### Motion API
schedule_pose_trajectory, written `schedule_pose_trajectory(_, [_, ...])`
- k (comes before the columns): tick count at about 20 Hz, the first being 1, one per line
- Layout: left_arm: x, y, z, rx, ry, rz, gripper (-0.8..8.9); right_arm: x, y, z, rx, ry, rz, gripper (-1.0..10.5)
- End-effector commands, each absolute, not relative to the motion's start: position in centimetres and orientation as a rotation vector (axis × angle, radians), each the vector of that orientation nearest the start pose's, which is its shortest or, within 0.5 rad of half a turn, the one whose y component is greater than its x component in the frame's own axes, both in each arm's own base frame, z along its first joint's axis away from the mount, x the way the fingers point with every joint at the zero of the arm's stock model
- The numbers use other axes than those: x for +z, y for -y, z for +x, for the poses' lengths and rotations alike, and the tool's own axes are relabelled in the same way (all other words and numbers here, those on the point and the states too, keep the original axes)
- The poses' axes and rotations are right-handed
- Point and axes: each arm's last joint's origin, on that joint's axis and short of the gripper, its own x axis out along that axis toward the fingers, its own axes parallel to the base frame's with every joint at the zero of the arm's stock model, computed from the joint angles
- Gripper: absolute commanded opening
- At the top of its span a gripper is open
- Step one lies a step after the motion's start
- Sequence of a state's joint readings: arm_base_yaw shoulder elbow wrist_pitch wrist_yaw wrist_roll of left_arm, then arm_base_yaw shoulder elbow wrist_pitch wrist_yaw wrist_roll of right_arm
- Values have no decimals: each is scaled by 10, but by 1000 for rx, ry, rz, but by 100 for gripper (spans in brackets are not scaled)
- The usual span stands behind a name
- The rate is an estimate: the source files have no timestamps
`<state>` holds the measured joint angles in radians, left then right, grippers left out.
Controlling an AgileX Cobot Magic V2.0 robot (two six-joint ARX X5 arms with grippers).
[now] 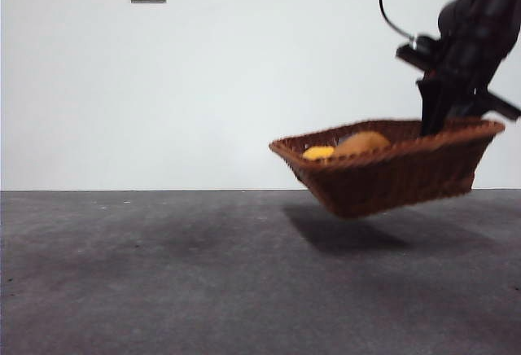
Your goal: Help me put the vegetables on the table into the basket
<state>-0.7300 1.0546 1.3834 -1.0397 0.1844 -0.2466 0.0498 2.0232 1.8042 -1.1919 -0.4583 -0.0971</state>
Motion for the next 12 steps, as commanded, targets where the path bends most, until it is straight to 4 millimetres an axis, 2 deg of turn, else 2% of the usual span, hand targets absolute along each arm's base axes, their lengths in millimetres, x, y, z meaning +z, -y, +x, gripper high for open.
schedule_pose_trajectory(1, [407, 113, 118, -786, -809, -4, -3, 234, -26, 411, 503, -1381, 236, -8])
schedule_pose_trajectory(5, [409, 98, 100, -779, -832, 0, -3, 202, -5, 425, 496, -1410, 326, -8])
schedule_pose_trajectory(7, [410, 91, 93, -763, -829, 6, -3, 188, -1, 427, 508, -1443, 366, -8])
schedule_pose_trajectory(9, [409, 85, 89, -699, -837, 22, -3, 182, -1, 428, 513, -1458, 367, 26])
schedule_pose_trajectory(10, [407, 82, 87, -673, -857, 32, -3, 182, -1, 429, 508, -1454, 361, 185])
schedule_pose_trajectory(11, [405, 80, 85, -661, -879, 44, -3, 182, -1, 429, 491, -1460, 360, 463])
schedule_pose_trajectory(12, [404, 78, 83, -655, -893, 51, -3, 184, 0, 427, 473, -1472, 351, 648])
